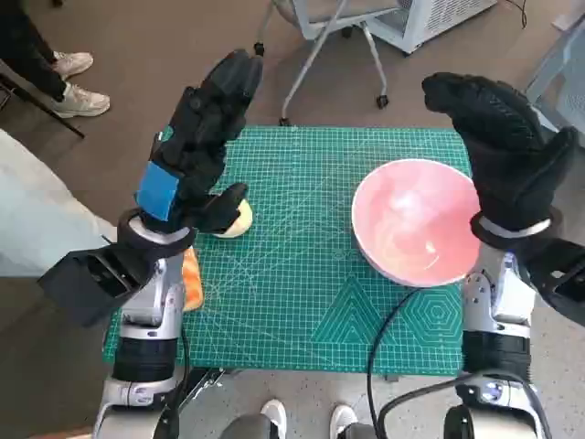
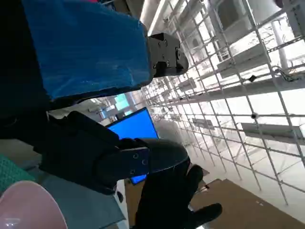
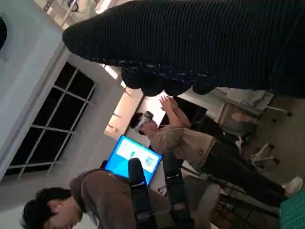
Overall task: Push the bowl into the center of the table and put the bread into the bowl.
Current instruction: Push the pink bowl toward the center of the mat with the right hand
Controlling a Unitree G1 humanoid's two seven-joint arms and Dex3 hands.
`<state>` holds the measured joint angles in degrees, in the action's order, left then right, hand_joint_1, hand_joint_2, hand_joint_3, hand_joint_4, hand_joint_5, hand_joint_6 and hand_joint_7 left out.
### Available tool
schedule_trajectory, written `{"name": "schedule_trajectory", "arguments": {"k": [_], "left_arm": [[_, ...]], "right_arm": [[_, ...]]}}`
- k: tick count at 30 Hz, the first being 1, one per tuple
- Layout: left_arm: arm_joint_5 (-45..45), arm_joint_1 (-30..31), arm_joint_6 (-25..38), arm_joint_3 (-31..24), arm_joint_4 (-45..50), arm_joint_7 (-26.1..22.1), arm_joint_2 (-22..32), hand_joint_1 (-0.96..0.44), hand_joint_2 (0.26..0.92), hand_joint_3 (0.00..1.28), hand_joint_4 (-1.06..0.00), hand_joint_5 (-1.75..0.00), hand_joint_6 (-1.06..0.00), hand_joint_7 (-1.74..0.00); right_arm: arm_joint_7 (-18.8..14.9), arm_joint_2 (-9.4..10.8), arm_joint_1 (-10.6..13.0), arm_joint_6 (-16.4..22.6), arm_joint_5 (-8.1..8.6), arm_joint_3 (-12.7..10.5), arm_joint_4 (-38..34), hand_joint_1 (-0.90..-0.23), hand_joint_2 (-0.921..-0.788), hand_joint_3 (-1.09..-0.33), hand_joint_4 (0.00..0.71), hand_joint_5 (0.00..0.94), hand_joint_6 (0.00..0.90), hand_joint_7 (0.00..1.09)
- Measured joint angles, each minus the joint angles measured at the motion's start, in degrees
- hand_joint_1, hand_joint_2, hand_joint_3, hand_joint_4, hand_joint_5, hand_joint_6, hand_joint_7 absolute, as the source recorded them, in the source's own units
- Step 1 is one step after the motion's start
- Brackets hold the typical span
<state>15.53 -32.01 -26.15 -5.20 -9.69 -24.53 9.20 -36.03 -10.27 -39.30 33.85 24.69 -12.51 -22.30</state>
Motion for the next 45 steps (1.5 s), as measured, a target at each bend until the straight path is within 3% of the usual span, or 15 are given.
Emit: {"name": "schedule_trajectory", "arguments": {"k": [38,45], "left_arm": [[-1.31,0.00,-0.01,0.00,-0.10,1.34,-0.13,-0.71,0.921,0.56,-0.05,-0.01,0.00,-0.34],[-1.32,0.01,0.00,-0.01,-0.05,1.39,-0.19,-0.71,0.921,0.56,-0.05,-0.01,0.00,-0.34]], "right_arm": [[-0.01,-0.02,0.03,-0.42,0.27,-0.17,0.16,-0.652,-0.921,-0.615,0.205,0.001,0.247,0.13],[-1.14,-1.27,-0.07,-0.16,1.61,-1.86,-2.01,-0.668,-0.921,-0.606,0.207,0.002,0.250,0.12]]}}
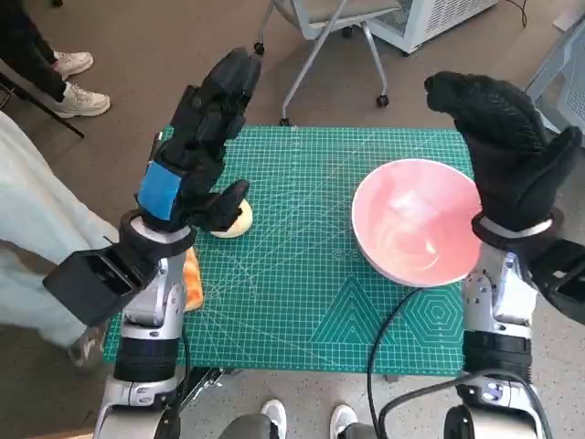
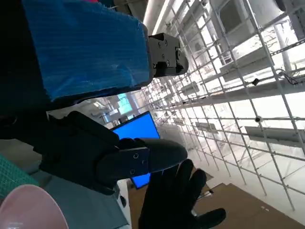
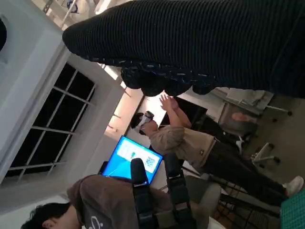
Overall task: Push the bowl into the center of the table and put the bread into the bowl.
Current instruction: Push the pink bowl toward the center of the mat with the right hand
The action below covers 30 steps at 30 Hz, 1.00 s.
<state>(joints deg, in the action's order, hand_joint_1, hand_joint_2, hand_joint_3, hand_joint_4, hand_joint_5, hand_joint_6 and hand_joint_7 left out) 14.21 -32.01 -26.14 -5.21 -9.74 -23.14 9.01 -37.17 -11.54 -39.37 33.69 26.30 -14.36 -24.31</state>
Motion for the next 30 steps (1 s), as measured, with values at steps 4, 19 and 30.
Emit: {"name": "schedule_trajectory", "arguments": {"k": [4,19,30], "left_arm": [[0.00,0.00,0.00,-0.01,0.00,0.09,0.01,-0.71,0.921,0.56,-0.05,-0.01,0.00,-0.34],[0.03,0.01,-0.01,-0.12,-0.05,0.09,-0.17,-0.71,0.921,0.56,-0.05,0.00,0.00,-0.34],[0.05,0.01,-0.11,-0.23,-0.20,-0.15,0.06,-0.71,0.921,0.56,-0.05,0.00,0.00,-0.34]], "right_arm": [[-0.31,-0.33,-0.02,0.21,0.52,-0.44,-0.79,-0.669,-0.921,-0.605,0.207,0.002,0.252,0.12],[5.19,-8.05,-7.05,6.81,-0.16,-9.10,-28.78,-0.681,-0.921,-0.633,0.165,0.000,0.231,0.09],[15.24,-10.71,-8.66,2.64,-4.15,-11.42,-46.27,-0.609,-0.921,-0.724,0.055,0.000,0.183,0.06]]}}
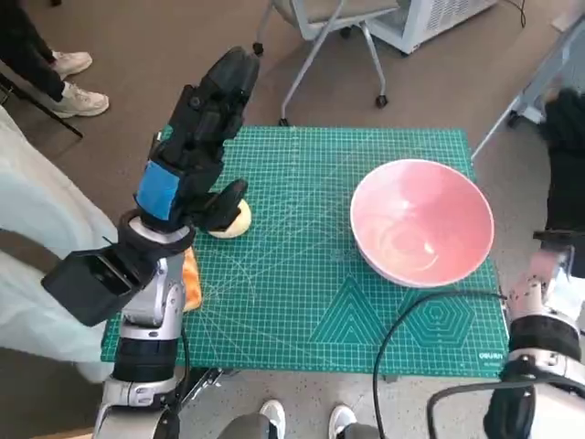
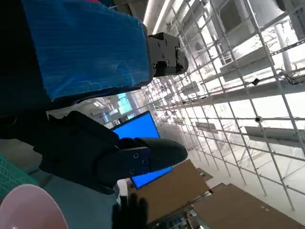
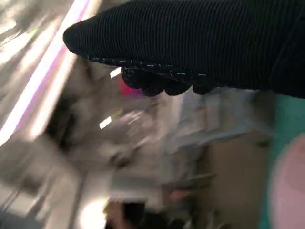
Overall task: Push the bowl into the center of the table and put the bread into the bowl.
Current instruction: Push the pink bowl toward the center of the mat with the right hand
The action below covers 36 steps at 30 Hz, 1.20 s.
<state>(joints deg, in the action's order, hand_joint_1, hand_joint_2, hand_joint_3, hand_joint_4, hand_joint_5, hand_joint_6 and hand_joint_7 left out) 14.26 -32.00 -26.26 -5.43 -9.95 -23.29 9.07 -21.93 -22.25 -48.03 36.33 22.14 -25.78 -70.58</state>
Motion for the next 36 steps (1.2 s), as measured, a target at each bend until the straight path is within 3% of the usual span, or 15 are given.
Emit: {"name": "schedule_trajectory", "arguments": {"k": [8,13,19,27,36], "left_arm": [[-0.04,0.03,-0.09,-0.13,-0.03,0.00,0.29,-0.71,0.921,0.56,-0.05,0.00,0.00,-0.34],[-0.02,0.13,-0.14,-0.29,-0.02,-0.04,0.77,-0.71,0.921,0.55,-0.05,0.00,0.00,-0.34],[-0.02,0.49,-0.15,-0.63,0.20,-0.04,1.36,-0.71,0.921,0.55,-0.06,0.00,0.00,-0.33],[-0.06,1.19,-0.15,-1.07,0.75,0.03,1.93,-0.71,0.921,0.55,-0.05,0.00,0.00,-0.32],[-0.39,1.99,-0.11,-1.64,2.36,0.48,2.52,-0.71,0.921,0.54,-0.05,0.00,0.00,-0.31]], "right_arm": [[3.42,0.38,0.20,-5.97,-2.15,-0.23,-3.43,-0.569,-0.921,-0.766,0.030,0.001,0.167,0.04],[5.13,1.60,0.78,-9.46,-2.25,-0.98,-4.12,-0.607,-0.921,-0.692,0.036,0.004,0.183,0.05],[6.93,3.91,1.41,-13.07,-2.58,-1.09,-4.70,-0.609,-0.921,-0.692,0.052,0.009,0.172,0.04],[7.42,6.36,1.41,-15.31,-3.91,-1.06,-4.72,-0.556,-0.921,-0.794,0.055,0.006,0.161,0.03],[7.40,9.73,1.08,-15.87,-4.30,-1.38,-4.72,-0.550,-0.921,-0.793,0.072,0.010,0.206,0.06]]}}
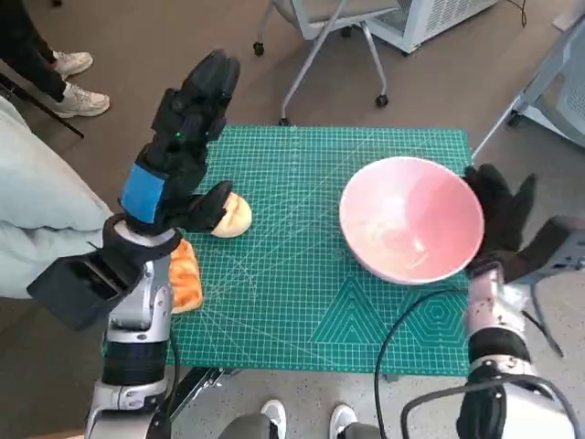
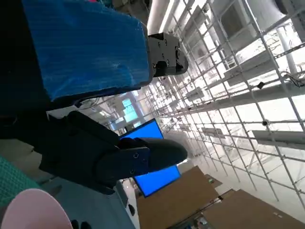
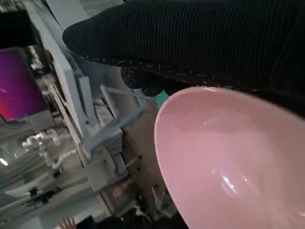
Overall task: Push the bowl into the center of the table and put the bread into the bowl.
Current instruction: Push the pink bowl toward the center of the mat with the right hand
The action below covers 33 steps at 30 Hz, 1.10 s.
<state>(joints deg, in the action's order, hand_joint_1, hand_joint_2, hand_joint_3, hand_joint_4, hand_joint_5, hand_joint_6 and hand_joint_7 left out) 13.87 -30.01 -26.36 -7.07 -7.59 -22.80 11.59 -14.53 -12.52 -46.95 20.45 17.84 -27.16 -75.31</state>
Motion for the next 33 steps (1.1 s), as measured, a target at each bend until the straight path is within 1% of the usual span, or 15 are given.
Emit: {"name": "schedule_trajectory", "arguments": {"k": [5,12,20,29,33], "left_arm": [[-0.03,0.89,0.37,-0.25,1.73,0.60,0.28,-0.71,0.921,0.54,-0.05,0.00,0.00,-0.31],[0.03,2.80,1.82,-0.54,4.10,1.21,0.62,-0.72,0.921,0.53,-0.05,0.00,0.00,-0.32],[0.09,5.27,3.32,-1.16,6.74,1.89,1.25,-0.72,0.921,0.52,-0.05,0.00,0.00,-0.32],[-0.35,6.94,3.64,-1.97,8.48,3.27,1.63,-0.71,0.921,0.53,-0.05,0.00,0.00,-0.28],[-0.48,7.23,3.65,-2.13,8.89,3.75,1.78,-0.71,0.921,0.54,-0.05,0.00,0.00,-0.27]], "right_arm": [[-0.23,1.85,-0.94,-0.83,0.07,-0.48,-0.02,-0.573,-0.921,-0.773,0.093,0.017,0.228,0.07],[-1.86,3.75,-2.19,-2.10,0.13,-1.33,-0.05,-0.576,-0.921,-0.775,0.083,0.007,0.210,0.07],[-3.19,5.26,-3.21,-3.14,0.10,-1.84,-0.20,-0.567,-0.921,-0.779,0.073,0.001,0.199,0.06],[-3.57,7.09,-4.57,-3.92,0.10,-2.17,-0.29,-0.556,-0.921,-0.784,0.073,0.004,0.202,0.06],[-3.55,8.20,-5.04,-4.22,0.10,-2.23,-0.37,-0.562,-0.921,-0.775,0.071,0.002,0.207,0.06]]}}
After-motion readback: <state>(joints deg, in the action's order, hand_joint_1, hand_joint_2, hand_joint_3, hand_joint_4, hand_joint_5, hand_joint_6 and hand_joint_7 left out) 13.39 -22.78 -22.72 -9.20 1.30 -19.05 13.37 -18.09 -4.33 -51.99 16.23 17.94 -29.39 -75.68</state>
